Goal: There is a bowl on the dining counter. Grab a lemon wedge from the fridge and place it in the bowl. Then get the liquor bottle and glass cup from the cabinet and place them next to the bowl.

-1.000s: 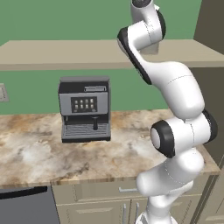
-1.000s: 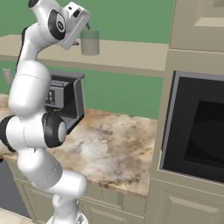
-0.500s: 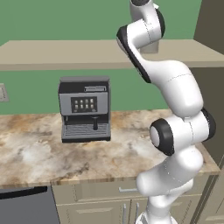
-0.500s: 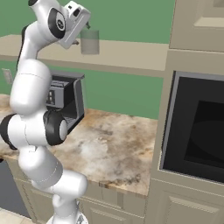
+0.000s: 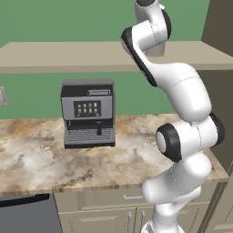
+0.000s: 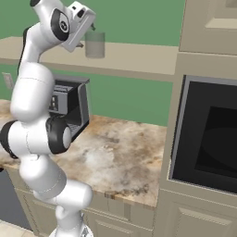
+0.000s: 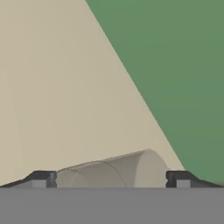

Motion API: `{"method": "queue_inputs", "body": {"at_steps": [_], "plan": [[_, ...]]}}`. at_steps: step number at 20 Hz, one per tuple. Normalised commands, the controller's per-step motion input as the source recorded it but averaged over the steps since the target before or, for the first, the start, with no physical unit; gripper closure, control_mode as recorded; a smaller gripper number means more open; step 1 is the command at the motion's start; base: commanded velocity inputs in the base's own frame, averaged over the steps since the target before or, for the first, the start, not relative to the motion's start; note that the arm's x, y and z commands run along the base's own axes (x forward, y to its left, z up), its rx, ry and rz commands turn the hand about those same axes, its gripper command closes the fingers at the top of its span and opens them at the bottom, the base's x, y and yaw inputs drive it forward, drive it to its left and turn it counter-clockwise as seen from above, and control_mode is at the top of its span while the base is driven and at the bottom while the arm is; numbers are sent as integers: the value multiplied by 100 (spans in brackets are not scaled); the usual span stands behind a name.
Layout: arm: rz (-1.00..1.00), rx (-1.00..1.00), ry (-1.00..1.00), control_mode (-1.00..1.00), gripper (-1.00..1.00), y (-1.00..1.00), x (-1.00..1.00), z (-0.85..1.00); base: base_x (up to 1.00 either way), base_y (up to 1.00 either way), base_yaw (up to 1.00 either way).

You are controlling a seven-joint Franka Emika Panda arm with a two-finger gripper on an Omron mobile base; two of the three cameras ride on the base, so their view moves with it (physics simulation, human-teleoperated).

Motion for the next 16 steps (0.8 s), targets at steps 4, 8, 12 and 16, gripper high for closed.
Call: {"method": "queue_inputs", "body": {"at_steps": [4,8,12,16], "plan": [[0,0,0,-100,-100,-8,30,0,0,0,0],[0,0,0,-100,-100,-6,21,0,0,0,0],[0,0,0,-100,-100,-1,1,-15,0,0,0],[0,0,2,-100,-100,0,0,-29,0,0,0]]}}
